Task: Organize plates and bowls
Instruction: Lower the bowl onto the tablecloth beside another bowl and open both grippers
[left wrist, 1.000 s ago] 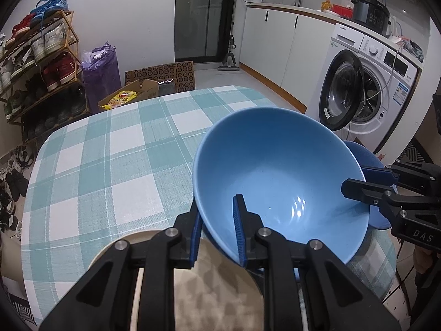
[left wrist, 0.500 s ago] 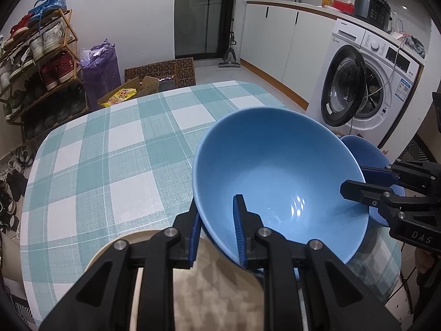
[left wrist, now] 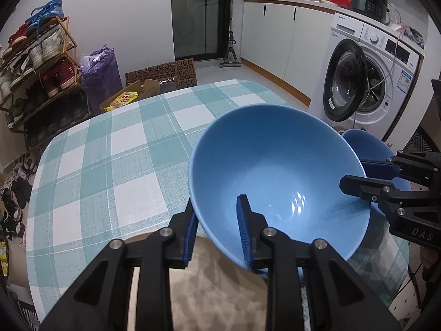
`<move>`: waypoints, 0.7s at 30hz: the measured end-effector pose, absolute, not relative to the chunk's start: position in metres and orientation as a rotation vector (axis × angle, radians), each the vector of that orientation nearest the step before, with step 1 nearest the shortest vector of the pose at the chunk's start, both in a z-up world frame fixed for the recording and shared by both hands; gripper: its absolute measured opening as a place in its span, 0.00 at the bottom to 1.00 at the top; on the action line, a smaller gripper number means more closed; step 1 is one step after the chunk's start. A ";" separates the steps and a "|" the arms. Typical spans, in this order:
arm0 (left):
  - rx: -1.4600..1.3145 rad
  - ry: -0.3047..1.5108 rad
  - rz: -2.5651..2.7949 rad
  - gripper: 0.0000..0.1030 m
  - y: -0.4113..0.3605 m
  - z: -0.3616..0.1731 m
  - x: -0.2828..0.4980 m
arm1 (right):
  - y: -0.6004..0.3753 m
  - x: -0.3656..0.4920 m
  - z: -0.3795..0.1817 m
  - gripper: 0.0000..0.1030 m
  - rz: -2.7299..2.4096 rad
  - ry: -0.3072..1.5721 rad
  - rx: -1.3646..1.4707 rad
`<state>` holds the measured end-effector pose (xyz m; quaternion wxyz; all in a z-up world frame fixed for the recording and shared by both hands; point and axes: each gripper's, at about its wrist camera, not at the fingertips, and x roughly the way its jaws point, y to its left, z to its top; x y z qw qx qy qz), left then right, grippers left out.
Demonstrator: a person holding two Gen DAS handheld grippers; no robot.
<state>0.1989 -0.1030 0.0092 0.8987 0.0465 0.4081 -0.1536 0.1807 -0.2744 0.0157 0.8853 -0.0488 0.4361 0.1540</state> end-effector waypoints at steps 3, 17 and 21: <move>0.101 0.845 -0.321 0.29 -0.104 0.009 0.199 | -0.274 0.180 0.016 0.29 0.319 0.907 -0.101; 0.096 0.847 -0.319 0.42 -0.106 0.007 0.197 | -0.271 0.177 0.011 0.39 0.306 0.894 -0.161; 0.096 0.842 -0.314 0.44 -0.105 0.009 0.196 | -0.267 0.177 0.008 0.40 0.292 0.890 -0.193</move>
